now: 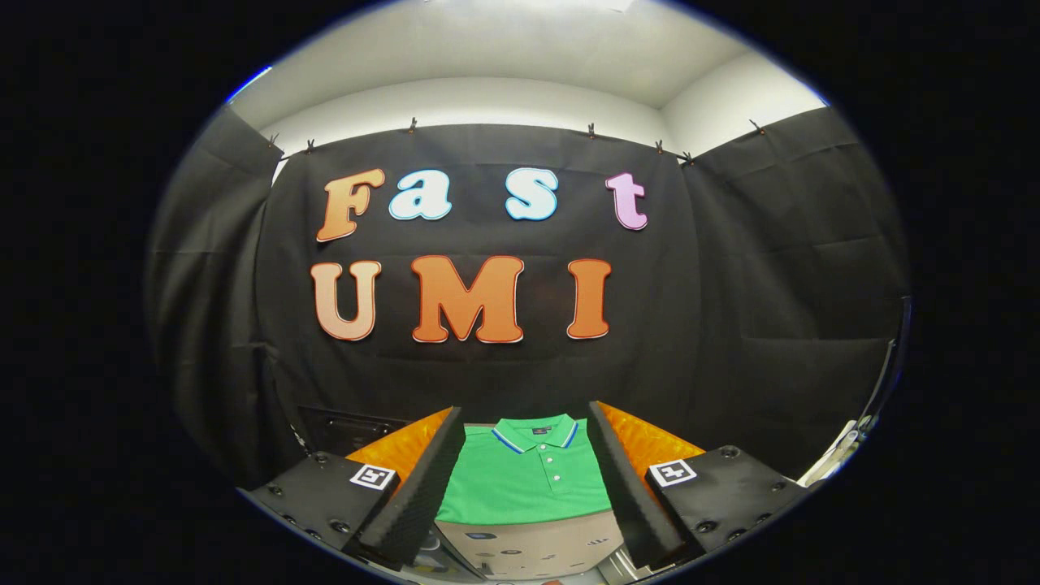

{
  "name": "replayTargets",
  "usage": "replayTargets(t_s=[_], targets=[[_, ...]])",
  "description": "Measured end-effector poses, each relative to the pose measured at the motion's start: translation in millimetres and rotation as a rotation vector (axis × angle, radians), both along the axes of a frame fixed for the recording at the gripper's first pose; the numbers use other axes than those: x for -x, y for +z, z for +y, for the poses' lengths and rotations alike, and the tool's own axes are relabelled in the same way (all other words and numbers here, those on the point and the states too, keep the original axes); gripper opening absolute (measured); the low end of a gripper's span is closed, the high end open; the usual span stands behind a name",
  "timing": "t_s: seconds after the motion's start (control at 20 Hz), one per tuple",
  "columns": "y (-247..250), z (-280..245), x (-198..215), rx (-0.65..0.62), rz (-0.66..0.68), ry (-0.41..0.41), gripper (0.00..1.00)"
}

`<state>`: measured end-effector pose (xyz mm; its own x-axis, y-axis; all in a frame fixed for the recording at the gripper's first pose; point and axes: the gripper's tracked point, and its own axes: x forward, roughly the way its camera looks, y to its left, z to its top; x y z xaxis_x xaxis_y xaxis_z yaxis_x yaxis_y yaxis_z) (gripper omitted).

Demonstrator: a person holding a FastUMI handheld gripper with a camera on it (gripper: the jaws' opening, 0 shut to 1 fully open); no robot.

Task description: Put the clothes into the washing machine and then close the washing machine lid.

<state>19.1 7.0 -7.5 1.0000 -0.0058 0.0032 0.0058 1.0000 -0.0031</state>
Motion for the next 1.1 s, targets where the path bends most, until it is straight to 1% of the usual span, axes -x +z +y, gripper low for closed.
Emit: replayTargets(t_s=[0.5, 0.65, 0.85, 0.95, 1.1], targets=[[0.5, -3.2, 0.5, 0.027, 0.01, -0.013, 0.98], [-2.4, -5.5, -6.0, 0.03, 0.022, -0.011, 0.98], [-7.5, -12.7, -30.1, 0.037, 0.053, -0.009, 0.98], [-11.5, -19.3, -48.8, 0.075, 0.073, -0.015, 0.98], [-19.1, -22.1, -81.3, 0.086, 0.113, -0.006, 0.98]])
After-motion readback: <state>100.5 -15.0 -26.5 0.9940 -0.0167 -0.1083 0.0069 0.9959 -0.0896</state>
